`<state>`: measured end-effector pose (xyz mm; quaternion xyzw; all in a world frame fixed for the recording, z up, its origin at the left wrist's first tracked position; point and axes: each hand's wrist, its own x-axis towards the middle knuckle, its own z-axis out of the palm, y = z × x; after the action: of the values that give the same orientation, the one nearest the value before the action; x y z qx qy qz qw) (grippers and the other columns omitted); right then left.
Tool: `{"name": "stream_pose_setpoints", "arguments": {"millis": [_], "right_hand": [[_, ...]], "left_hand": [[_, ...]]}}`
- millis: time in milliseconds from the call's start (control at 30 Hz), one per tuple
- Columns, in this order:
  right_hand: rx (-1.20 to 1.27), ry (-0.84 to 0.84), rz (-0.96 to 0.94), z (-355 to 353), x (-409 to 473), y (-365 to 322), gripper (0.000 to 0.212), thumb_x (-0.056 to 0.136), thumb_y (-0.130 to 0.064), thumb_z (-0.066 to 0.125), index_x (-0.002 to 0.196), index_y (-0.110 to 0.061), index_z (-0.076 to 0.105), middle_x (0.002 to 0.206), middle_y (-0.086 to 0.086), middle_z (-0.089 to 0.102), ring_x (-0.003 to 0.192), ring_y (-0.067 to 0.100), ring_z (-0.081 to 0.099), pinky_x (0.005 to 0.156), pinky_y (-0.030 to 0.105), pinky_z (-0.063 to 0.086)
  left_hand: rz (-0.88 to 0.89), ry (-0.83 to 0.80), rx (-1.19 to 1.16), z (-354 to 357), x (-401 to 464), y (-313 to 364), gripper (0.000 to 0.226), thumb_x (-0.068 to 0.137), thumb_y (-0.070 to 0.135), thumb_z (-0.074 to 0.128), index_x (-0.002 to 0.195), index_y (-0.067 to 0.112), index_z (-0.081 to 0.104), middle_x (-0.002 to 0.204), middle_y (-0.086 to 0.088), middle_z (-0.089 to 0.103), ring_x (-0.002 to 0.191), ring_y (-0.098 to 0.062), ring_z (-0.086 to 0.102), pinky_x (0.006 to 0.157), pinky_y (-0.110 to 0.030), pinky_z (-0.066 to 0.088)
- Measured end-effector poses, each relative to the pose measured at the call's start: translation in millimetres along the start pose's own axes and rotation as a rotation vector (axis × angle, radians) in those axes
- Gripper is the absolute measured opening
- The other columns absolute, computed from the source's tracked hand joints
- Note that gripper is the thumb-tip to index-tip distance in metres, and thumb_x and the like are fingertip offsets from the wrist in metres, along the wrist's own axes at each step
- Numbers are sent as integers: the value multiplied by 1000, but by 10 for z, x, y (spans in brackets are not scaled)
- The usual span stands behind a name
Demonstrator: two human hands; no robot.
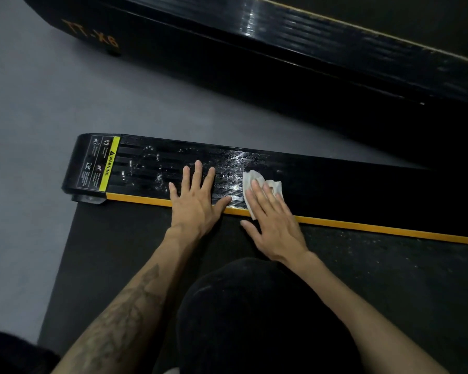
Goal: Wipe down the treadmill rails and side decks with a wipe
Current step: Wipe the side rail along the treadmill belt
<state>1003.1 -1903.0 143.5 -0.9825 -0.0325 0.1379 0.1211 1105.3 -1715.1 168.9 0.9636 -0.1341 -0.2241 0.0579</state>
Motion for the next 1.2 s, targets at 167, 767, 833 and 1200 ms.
{"name": "stream_pose_setpoints", "arguments": {"millis": [167,767,833,1200], "right_hand": [[-38,53,97,-66,86,237,74,106,-58,20,165,-20,-2,172,2,-11,158,17,-12,130,39,-1],[-13,84,204,-128,332,313,76,105,-60,15,162,-17,-10,171,5,-16,157,18,-16,129,38,-6],[26,72,239,-147,500,193,79,106,-61,20,161,-14,-14,170,7,-20,157,20,-19,129,39,-7],[96,128,-43,-260,261,246,70,103,-52,32,156,-7,40,167,7,29,155,23,23,127,41,19]], "left_hand": [[-1,-10,-21,-23,1,4,85,98,72,34,164,32,0,171,-1,-17,158,-26,-15,126,-61,5],[-5,1,-17,-15,-6,11,85,98,73,32,164,31,1,172,-1,-17,158,-27,-14,125,-63,5],[-7,-1,-19,-17,-6,21,85,98,72,33,165,31,1,172,-1,-16,158,-27,-14,125,-63,6],[-4,-18,-48,-52,-3,23,85,98,71,37,165,30,2,172,-1,-16,158,-28,-15,125,-64,4]]}}
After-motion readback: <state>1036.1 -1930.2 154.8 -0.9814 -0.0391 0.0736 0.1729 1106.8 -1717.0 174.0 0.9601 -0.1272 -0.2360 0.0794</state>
